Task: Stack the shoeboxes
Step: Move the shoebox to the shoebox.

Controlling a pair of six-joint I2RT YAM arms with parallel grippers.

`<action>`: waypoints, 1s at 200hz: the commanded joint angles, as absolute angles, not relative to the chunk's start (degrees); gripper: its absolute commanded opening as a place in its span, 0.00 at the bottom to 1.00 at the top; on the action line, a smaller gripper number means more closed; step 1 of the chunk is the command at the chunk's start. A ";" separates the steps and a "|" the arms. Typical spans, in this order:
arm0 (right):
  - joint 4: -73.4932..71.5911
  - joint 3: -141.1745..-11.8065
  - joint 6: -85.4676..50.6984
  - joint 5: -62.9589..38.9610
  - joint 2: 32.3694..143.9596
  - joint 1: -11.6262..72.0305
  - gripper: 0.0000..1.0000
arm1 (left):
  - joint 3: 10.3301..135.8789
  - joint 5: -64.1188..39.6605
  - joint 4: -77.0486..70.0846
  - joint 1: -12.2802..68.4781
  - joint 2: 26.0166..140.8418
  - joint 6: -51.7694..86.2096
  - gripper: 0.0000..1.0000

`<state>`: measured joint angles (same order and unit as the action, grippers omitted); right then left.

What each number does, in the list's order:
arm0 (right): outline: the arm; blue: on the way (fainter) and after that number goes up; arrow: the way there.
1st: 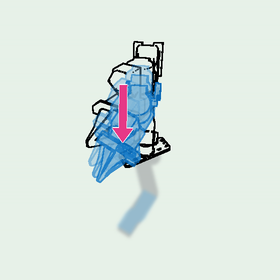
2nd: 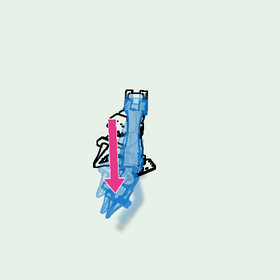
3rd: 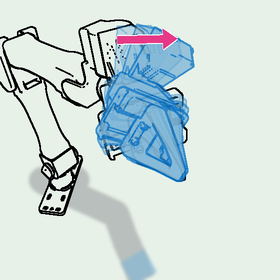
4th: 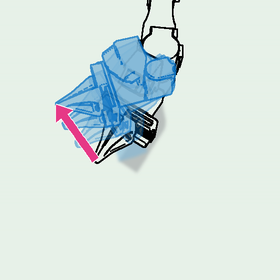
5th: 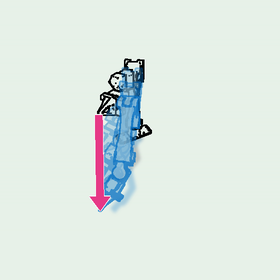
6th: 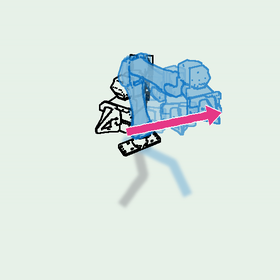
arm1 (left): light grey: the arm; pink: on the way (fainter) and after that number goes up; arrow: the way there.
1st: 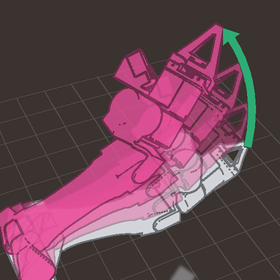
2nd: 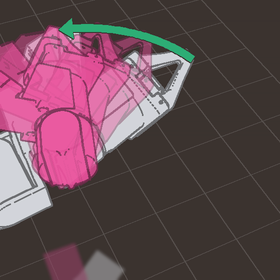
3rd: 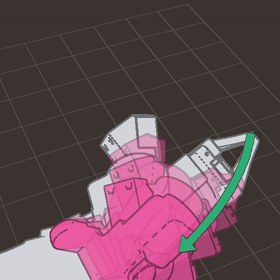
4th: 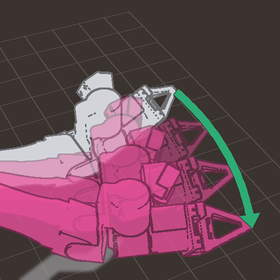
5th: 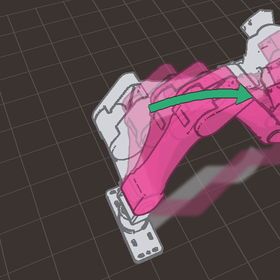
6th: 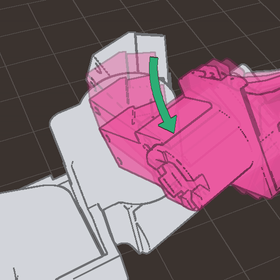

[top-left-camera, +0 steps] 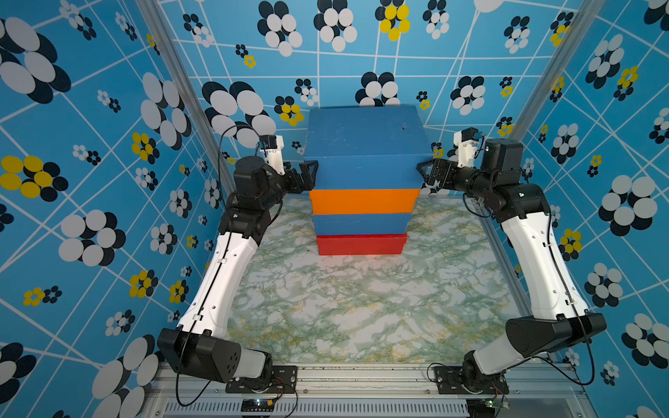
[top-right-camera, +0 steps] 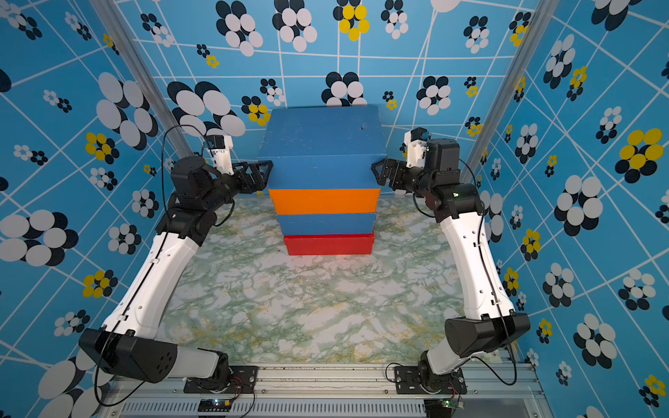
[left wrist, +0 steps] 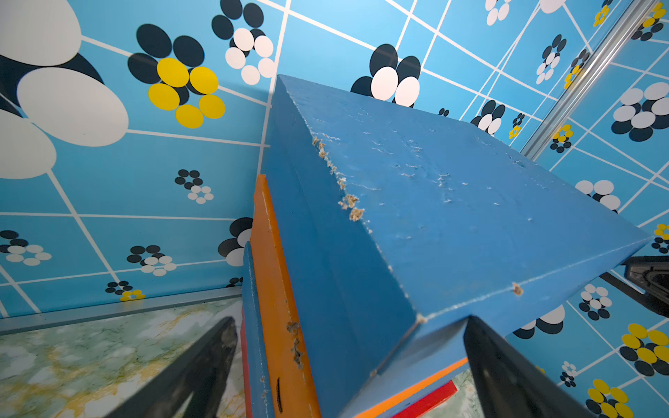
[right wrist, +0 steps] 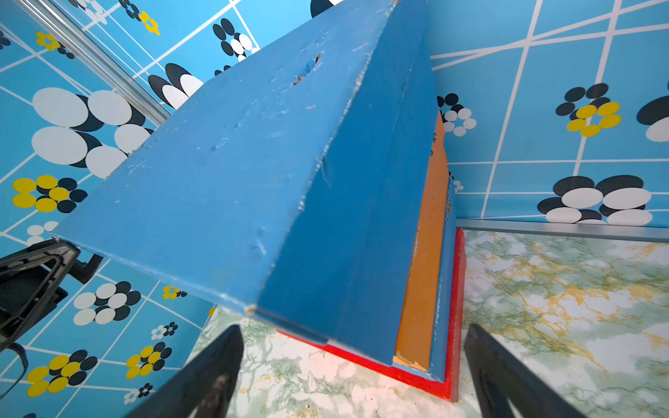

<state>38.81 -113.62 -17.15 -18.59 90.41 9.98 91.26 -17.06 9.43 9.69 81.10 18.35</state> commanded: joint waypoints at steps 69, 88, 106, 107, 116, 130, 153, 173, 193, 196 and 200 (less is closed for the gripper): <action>39.46 -114.63 -17.41 -19.84 89.97 9.67 0.97 | 93.51 -17.04 9.76 8.35 81.21 18.01 0.99; 39.42 -114.65 -17.52 -19.93 90.18 9.62 0.97 | 93.34 -17.50 9.49 8.25 81.05 18.28 0.99; 39.38 -114.52 -17.53 -19.95 89.94 9.72 0.97 | 93.01 -17.77 9.33 8.20 80.53 18.40 0.99; 39.42 -114.52 -17.51 -19.95 89.93 9.74 0.97 | 93.00 -17.72 9.32 8.19 80.52 18.47 0.99; 39.39 -114.40 -17.52 -19.95 89.84 9.70 0.97 | 92.64 -17.90 9.23 8.26 80.19 18.46 0.99; 39.31 -114.25 -17.50 -19.95 89.74 9.64 0.97 | 92.01 -18.15 8.81 8.19 79.62 18.62 0.99; 39.35 -114.41 -17.44 -19.61 89.62 9.61 0.97 | 91.11 -18.63 8.37 8.24 78.74 18.94 0.99; 39.52 -114.70 -17.31 -19.25 89.84 9.66 0.97 | 90.53 -18.57 8.28 8.23 78.11 18.77 0.99; 39.49 -114.74 -17.40 -19.42 90.07 9.74 0.97 | 90.45 -18.46 8.44 8.20 77.55 18.57 0.99; 39.54 -114.75 -17.40 -19.47 90.08 9.66 0.97 | 90.44 -18.53 8.44 8.25 77.46 18.61 0.99; 39.53 -114.72 -17.44 -19.43 90.09 9.66 0.97 | 90.42 -18.54 8.44 8.20 77.46 18.56 0.99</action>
<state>38.81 -113.62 -17.17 -18.74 90.43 9.98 91.33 -17.54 9.39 8.62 79.46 18.41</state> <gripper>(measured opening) 0.967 0.991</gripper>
